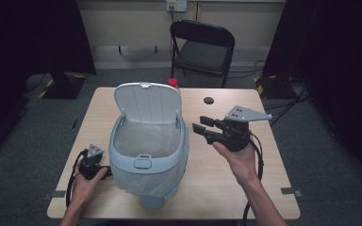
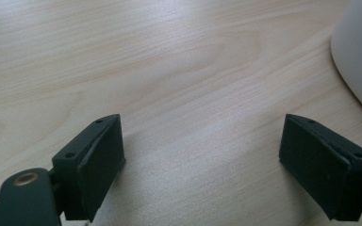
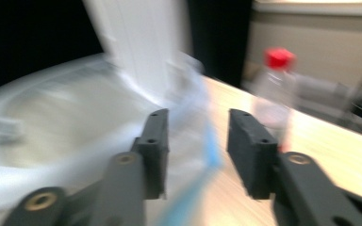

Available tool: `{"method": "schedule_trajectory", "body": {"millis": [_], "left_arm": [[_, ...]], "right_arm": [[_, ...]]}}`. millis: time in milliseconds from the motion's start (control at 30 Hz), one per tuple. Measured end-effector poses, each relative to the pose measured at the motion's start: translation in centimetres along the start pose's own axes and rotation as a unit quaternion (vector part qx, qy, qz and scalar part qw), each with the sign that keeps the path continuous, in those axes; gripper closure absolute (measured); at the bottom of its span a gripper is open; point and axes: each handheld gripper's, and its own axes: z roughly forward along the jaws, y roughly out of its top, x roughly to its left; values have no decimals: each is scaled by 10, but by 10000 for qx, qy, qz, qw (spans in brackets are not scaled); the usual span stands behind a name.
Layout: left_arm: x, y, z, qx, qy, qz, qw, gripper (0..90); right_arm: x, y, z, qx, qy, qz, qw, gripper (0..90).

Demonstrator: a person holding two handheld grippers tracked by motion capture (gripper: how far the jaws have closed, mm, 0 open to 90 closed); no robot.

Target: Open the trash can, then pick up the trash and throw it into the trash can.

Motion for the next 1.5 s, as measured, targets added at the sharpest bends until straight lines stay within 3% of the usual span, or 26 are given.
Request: {"method": "schedule_trajectory", "body": {"millis": [133,267,333,433,667,833,1067,1133,1200,1267,1333,1433,1500], "left_arm": [[0,0,0,1,0,2,10000,140],[0,0,0,3,-1,5,10000,140],[0,0,0,2,-1,6,10000,139],[0,0,0,9,-10,20,10000,139],[0,0,0,1,-19,17,10000,137],[0,0,1,8,-28,17,10000,136],[0,1,1,6,-28,13,10000,133],[0,1,1,6,-28,14,10000,132],[0,1,1,7,-28,14,10000,133],[0,1,1,6,-27,15,10000,133],[0,1,1,6,-29,14,10000,133],[0,1,1,5,-28,14,10000,133],[0,1,1,5,-28,16,10000,133]], "right_arm": [[-24,-22,15,334,-229,296,9987,463],[-45,-44,38,783,-556,299,9949,384],[-57,-53,48,892,-569,444,9934,357],[-68,-61,64,1021,-614,474,9918,304],[-81,-71,102,1218,-774,433,9886,214],[-86,-76,130,1477,-756,390,9854,179],[-95,-72,163,1528,-694,413,9849,167],[-96,-71,173,1506,-741,275,9854,173],[-100,-70,183,1509,-662,346,9857,161],[-102,-69,191,1387,-741,265,9872,153],[-104,-68,200,1430,-704,320,9867,145],[-104,-69,213,1388,-899,235,9860,146],[-106,-70,220,1409,-861,263,9859,151]]}}
